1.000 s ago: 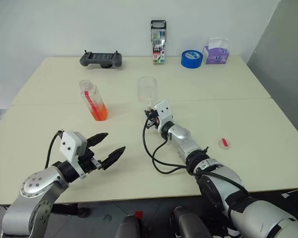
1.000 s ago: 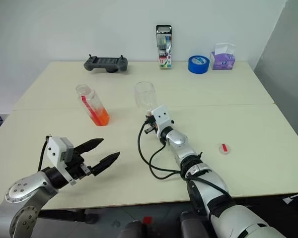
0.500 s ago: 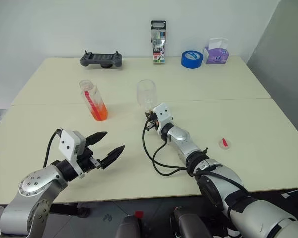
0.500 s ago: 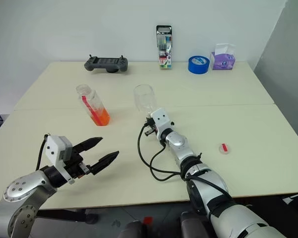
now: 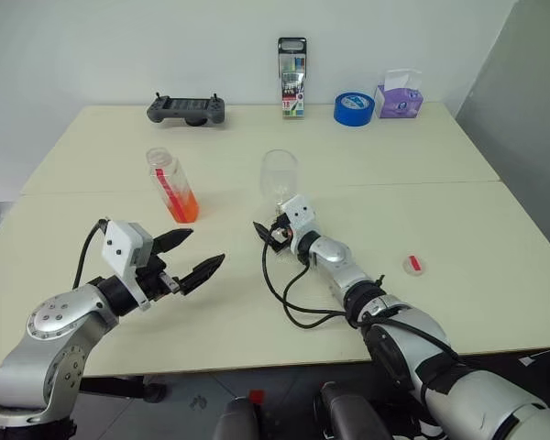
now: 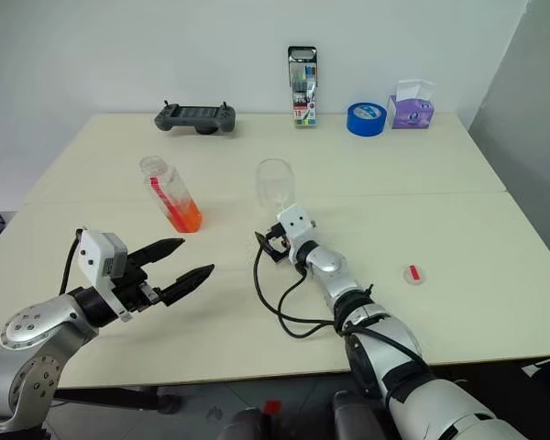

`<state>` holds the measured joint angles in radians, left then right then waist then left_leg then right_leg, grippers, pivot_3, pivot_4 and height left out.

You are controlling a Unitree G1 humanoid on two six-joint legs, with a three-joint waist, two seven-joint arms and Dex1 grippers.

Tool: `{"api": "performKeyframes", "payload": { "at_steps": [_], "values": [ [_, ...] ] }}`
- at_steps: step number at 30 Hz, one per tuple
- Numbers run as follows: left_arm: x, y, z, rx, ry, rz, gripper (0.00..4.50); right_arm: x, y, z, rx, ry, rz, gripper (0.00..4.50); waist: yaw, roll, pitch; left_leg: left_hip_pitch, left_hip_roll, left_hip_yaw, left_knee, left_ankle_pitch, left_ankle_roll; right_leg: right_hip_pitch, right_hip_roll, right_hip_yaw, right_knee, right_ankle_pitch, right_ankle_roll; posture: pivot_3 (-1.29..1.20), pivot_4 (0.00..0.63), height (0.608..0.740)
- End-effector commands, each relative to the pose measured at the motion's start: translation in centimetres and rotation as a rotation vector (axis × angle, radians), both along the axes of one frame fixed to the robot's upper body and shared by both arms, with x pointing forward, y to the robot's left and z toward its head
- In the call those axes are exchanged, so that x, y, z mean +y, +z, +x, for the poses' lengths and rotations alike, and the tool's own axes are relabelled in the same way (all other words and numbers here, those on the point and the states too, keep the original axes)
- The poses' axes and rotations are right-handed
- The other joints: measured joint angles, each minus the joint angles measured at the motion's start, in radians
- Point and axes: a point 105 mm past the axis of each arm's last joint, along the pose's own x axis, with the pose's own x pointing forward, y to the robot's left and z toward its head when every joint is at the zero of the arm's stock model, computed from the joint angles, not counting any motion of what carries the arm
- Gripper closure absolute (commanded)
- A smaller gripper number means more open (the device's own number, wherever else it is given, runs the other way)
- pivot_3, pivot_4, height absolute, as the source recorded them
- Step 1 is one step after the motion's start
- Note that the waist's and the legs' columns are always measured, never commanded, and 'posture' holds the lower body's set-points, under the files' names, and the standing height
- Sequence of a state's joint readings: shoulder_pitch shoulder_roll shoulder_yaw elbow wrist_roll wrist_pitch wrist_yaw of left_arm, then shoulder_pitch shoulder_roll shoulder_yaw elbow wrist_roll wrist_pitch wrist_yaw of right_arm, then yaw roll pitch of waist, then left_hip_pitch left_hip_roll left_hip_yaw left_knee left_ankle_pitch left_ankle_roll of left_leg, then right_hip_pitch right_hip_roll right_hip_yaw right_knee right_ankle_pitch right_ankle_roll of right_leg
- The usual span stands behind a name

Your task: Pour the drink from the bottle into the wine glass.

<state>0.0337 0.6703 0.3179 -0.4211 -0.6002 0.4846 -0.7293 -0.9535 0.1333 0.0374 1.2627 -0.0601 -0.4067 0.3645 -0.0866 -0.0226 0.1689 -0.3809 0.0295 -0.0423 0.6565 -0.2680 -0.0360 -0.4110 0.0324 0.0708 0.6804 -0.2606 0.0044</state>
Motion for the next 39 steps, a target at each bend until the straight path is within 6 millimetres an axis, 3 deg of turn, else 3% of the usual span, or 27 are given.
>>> {"api": "performKeyframes", "payload": {
  "at_steps": [1,3,8,10,12,14,18,24,39],
  "values": [
    [0.2,0.4,0.1,-0.040,0.029,-0.002,0.00,-0.9,0.4,-0.2,-0.086,0.005,-0.030,0.01,0.000,0.000,0.000,0.000,0.000,0.000,0.000,0.000,0.000,0.000,0.000,0.000,0.000,0.000,0.000,0.00,0.150,0.740],
    [0.8,0.1,0.5,-0.054,0.075,0.013,0.00,-2.4,0.2,-0.2,-0.126,-0.001,-0.065,0.01,0.001,0.000,0.000,0.000,0.000,0.000,0.000,0.000,0.000,0.000,0.000,0.000,0.000,0.000,0.000,0.00,0.150,0.740],
    [2.6,-0.5,1.8,-0.115,0.250,0.010,0.00,-9.2,0.2,-1.8,-0.207,-0.003,-0.141,0.01,0.022,0.001,0.001,-0.001,0.000,0.000,0.000,0.000,0.000,0.001,-0.002,0.000,-0.001,-0.003,0.005,0.00,0.150,0.740],
    [3.1,-0.6,2.2,-0.132,0.299,0.002,0.00,-11.2,1.1,-3.1,-0.218,0.013,-0.158,0.01,0.030,0.001,0.001,-0.001,-0.001,0.001,0.001,0.000,0.000,0.001,-0.007,0.001,-0.001,-0.004,0.007,0.00,0.150,0.740],
    [3.4,-0.6,2.9,-0.153,0.358,-0.014,0.00,-13.5,3.5,-4.7,-0.229,0.030,-0.153,0.01,0.033,0.001,0.002,-0.002,-0.002,0.000,0.001,0.000,0.000,0.001,-0.009,0.001,-0.001,-0.005,0.008,0.00,0.150,0.740],
    [3.6,-0.6,3.5,-0.168,0.405,-0.032,0.00,-14.5,5.7,-6.7,-0.231,0.092,-0.153,0.01,0.037,0.002,0.005,-0.002,-0.002,0.000,0.002,0.000,0.000,0.001,-0.010,0.001,0.000,-0.005,0.008,0.00,0.150,0.740],
    [3.9,-0.5,5.3,-0.201,0.493,-0.063,0.00,-14.6,9.5,-11.4,-0.157,0.315,-0.150,0.01,0.035,0.001,0.007,-0.001,-0.002,0.000,0.004,0.000,0.000,0.003,-0.008,0.000,0.000,-0.004,0.009,0.00,0.150,0.740],
    [4.5,-0.2,6.8,-0.245,0.565,-0.087,0.00,-13.3,13.4,-16.1,-0.049,0.501,-0.096,0.01,0.037,-0.005,0.010,-0.001,-0.002,-0.002,0.004,0.000,0.000,0.003,-0.004,-0.002,-0.001,-0.004,0.009,0.00,0.150,0.740],
    [4.7,-0.7,10.0,-0.258,0.570,-0.087,0.00,-11.7,14.3,-16.3,-0.056,0.411,-0.059,0.01,0.051,-0.007,0.011,-0.004,-0.002,-0.002,0.004,0.000,0.000,0.003,-0.004,-0.002,-0.003,-0.004,0.009,0.00,0.150,0.740]
  ]
}}
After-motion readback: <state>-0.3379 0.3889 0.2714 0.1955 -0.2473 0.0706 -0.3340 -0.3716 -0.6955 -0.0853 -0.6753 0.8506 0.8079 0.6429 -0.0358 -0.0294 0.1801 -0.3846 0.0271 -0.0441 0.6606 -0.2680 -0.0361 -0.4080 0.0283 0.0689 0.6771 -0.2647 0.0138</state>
